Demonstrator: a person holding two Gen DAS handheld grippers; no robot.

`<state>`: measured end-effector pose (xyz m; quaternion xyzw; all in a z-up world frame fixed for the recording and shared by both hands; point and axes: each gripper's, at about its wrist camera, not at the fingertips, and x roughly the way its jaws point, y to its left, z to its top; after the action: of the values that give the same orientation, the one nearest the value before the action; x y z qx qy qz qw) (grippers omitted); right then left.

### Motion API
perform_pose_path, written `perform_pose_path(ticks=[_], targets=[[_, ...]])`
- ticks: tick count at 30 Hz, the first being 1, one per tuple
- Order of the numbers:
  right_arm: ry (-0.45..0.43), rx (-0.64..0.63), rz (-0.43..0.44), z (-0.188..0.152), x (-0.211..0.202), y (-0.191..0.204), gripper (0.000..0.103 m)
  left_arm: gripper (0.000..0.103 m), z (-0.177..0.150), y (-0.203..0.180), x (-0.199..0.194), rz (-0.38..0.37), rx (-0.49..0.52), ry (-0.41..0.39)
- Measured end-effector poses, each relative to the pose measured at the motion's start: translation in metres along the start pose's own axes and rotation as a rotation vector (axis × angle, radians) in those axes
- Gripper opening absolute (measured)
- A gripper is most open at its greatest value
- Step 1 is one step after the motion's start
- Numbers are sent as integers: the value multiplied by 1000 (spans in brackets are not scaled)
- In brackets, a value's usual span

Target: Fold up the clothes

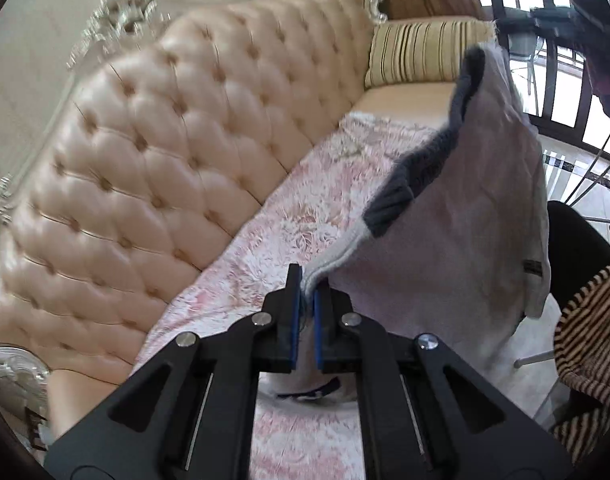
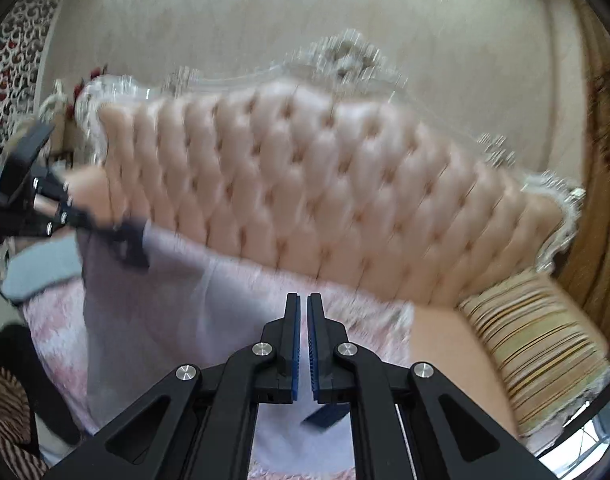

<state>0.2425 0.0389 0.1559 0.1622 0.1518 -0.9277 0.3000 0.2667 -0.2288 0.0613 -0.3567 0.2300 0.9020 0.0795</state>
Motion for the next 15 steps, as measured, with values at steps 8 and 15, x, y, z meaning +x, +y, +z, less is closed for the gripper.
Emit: perform_pose_path(ticks=[8, 15], targets=[[121, 19, 77, -10, 3, -8, 4, 7, 20, -10, 23, -6, -17, 49], [334, 0, 230, -89, 78, 36, 21, 7, 54, 10, 118, -2, -15, 175]])
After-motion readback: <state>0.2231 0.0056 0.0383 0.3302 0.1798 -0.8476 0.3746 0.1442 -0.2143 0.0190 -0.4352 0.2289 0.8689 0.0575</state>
